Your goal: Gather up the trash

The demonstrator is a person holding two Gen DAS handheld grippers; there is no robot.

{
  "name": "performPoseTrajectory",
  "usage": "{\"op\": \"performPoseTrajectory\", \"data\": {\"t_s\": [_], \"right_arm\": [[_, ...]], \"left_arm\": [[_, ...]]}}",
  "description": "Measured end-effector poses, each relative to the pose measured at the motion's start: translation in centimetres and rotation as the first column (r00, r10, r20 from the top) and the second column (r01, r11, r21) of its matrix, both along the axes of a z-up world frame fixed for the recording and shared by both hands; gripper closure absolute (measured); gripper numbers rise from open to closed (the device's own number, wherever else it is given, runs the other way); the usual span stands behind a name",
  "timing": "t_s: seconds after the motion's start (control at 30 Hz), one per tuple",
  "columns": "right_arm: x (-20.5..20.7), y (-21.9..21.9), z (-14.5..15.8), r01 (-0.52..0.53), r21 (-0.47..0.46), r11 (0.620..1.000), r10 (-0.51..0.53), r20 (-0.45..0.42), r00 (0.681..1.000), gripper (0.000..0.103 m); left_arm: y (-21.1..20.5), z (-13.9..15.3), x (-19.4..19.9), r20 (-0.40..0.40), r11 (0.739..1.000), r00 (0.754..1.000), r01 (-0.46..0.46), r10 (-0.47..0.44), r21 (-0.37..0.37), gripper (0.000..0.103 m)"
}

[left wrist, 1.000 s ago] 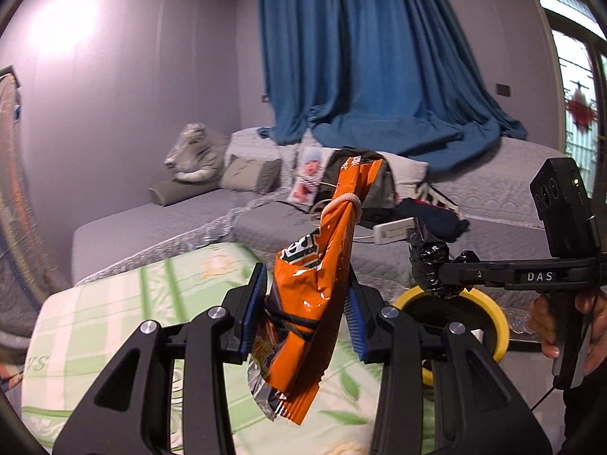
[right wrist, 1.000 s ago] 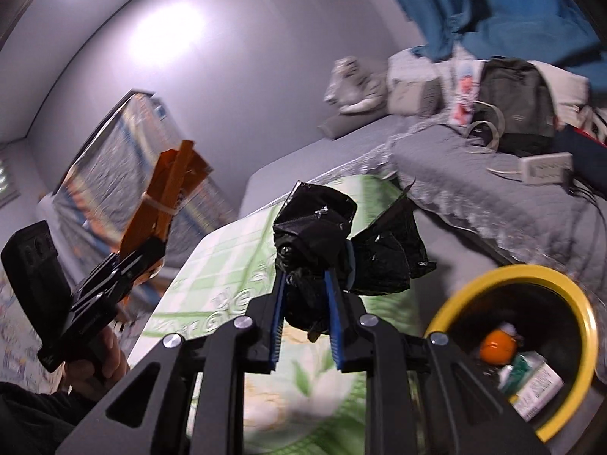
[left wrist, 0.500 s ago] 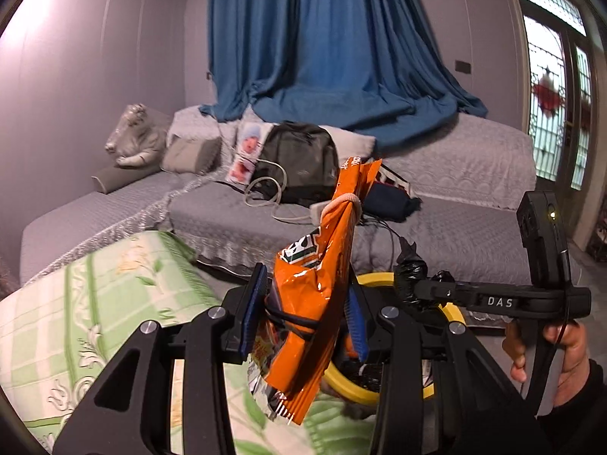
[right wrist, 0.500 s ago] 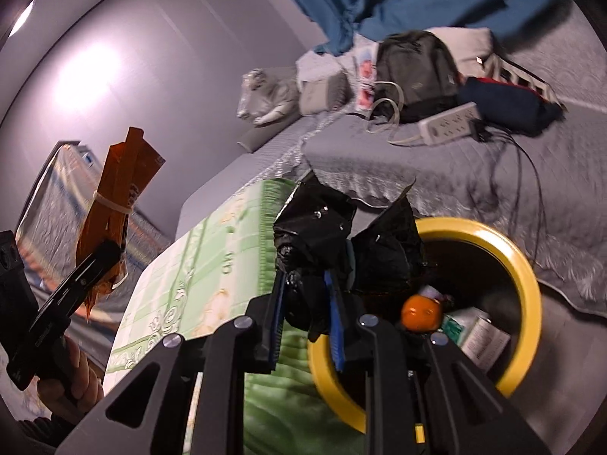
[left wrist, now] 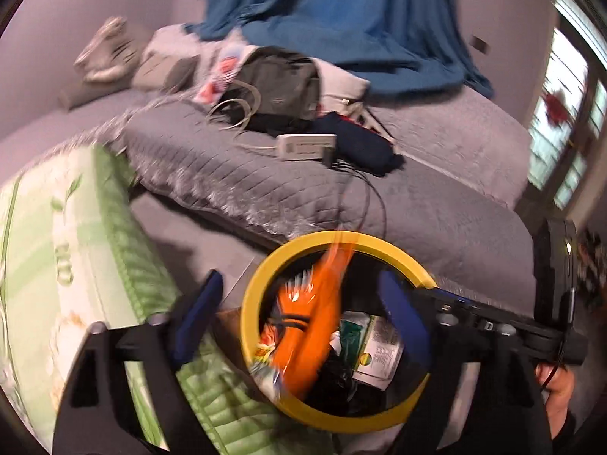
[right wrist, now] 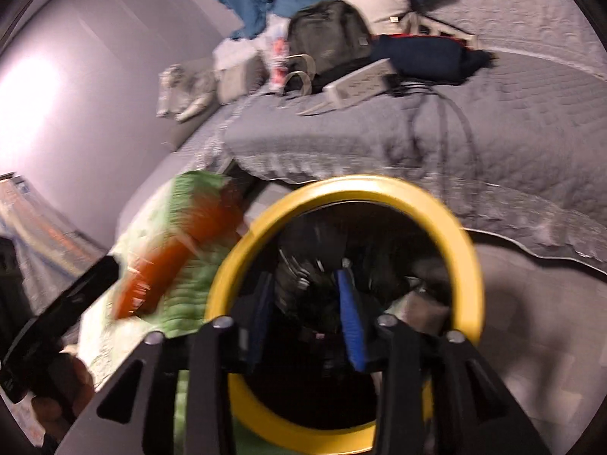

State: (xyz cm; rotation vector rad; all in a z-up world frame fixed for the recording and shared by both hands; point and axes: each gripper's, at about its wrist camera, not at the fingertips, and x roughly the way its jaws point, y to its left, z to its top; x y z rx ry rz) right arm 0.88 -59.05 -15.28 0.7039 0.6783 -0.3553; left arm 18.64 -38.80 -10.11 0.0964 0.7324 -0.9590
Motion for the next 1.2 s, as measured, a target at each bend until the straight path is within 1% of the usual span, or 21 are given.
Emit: {"op": "performPoseTrajectory", "data": {"t_s": [0.07,0.1,0.17,0.23,0.37,0.43,0.5,0.53,0.6,0.63,0.67,0.7,0.77,0.8,0.87,0.93,1.0,1.07,1.1,1.13,1.2], "right_arm": [[-0.6,-0.3,-0.1,0.049,-0.016,0.999,-0.049,-0.025,0.998,0.041],[-0.8,-0.2,0.0,0.064,-0.033,0.997,-0.066,-0.035,0.997,0.036],[-1.1,0.4,0.6,0.087,-0.086,0.992,-0.091,-0.044,0.995,0.020],[-1.3,1.1,1.3,0.124,-0.145,0.982,-0.131,-0.042,0.991,0.008],[-0.4,3.4,3.0,0.143,-0.299,0.943,-0.166,-0.052,0.985,0.008],[0.2,4.8,3.7,0.132,-0.346,0.929,-0.158,-0.048,0.986,0.008],[1.0,6.9,4.7,0.096,-0.372,0.923,-0.116,-0.031,0.993,0.008],[1.3,7.8,5.2,0.073,-0.380,0.922,-0.088,-0.021,0.996,0.008],[2.1,10.5,6.4,0.041,-0.414,0.909,-0.044,0.004,0.999,0.008],[2.5,12.1,7.0,0.022,-0.438,0.899,-0.016,0.016,1.000,0.008],[2.8,13.8,7.6,-0.006,-0.457,0.889,0.020,0.025,0.999,0.008],[3.2,16.0,8.3,-0.055,-0.477,0.877,0.078,0.029,0.997,0.008],[3.5,19.7,9.4,-0.125,-0.506,0.853,0.182,0.064,0.981,0.008],[3.4,22.0,10.2,-0.149,-0.519,0.842,0.239,0.110,0.965,0.008],[3.1,25.0,11.3,-0.186,-0.530,0.828,0.315,0.164,0.935,0.008],[2.8,27.4,12.1,-0.214,-0.544,0.812,0.368,0.191,0.910,0.008],[2.6,30.0,12.7,-0.254,-0.559,0.789,0.428,0.204,0.880,0.008],[2.3,32.2,12.9,-0.282,-0.575,0.768,0.470,0.205,0.859,0.008],[2.1,33.1,12.9,-0.290,-0.583,0.759,0.482,0.204,0.852,0.008],[1.8,33.9,12.7,-0.294,-0.589,0.753,0.490,0.203,0.848,0.008],[1.5,35.5,12.2,-0.300,-0.597,0.744,0.497,0.195,0.845,0.008]], "left_arm": [[1.0,0.1,0.2,-0.005,1.000,1.000,-0.012,0.012,-0.029,0.017],[2.1,0.4,0.3,0.006,0.998,0.999,-0.034,0.034,-0.050,0.010],[4.7,1.4,0.3,0.042,0.992,0.995,-0.085,0.089,-0.097,0.008],[6.7,2.4,0.1,0.080,0.986,0.990,-0.104,0.115,-0.130,0.008],[12.5,4.7,-0.2,0.183,0.960,0.953,-0.206,0.240,-0.188,0.008],[15.9,6.1,-0.2,0.191,0.938,0.931,-0.270,0.312,-0.219,0.008],[19.5,7.3,-0.3,0.196,0.901,0.891,-0.360,0.409,-0.243,0.008],[21.5,8.0,-0.5,0.210,0.875,0.860,-0.412,0.466,-0.255,0.008],[25.0,9.0,-1.3,0.275,0.826,0.783,-0.491,0.558,-0.278,0.008],[26.2,9.5,-1.8,0.305,0.808,0.751,-0.518,0.586,-0.280,0.008],[27.5,9.8,-2.4,0.342,0.788,0.710,-0.548,0.616,-0.280,0.008],[29.1,10.2,-3.2,0.393,0.757,0.650,-0.594,0.651,-0.273,0.008],[31.6,10.6,-4.6,0.444,0.725,0.585,-0.632,0.679,-0.276,0.008],[33.3,10.8,-5.4,0.458,0.701,0.551,-0.657,0.698,-0.277,0.008],[36.0,10.9,-6.5,0.461,0.657,0.503,-0.702,0.731,-0.275,0.008],[37.9,10.9,-7.4,0.462,0.621,0.469,-0.740,0.753,-0.259,0.008],[39.9,10.6,-8.5,0.463,0.562,0.411,-0.787,0.785,-0.255,0.008],[41.5,10.2,-10.2,0.462,0.496,0.337,-0.821,0.820,-0.283,0.008],[42.0,10.1,-11.0,0.452,0.474,0.315,-0.829,0.835,-0.297,0.008],[42.7,9.8,-11.8,0.432,0.454,0.299,-0.832,0.851,-0.319,0.008],[43.7,9.2,-13.2,0.392,0.437,0.295,-0.830,0.872,-0.348,0.008]]}}
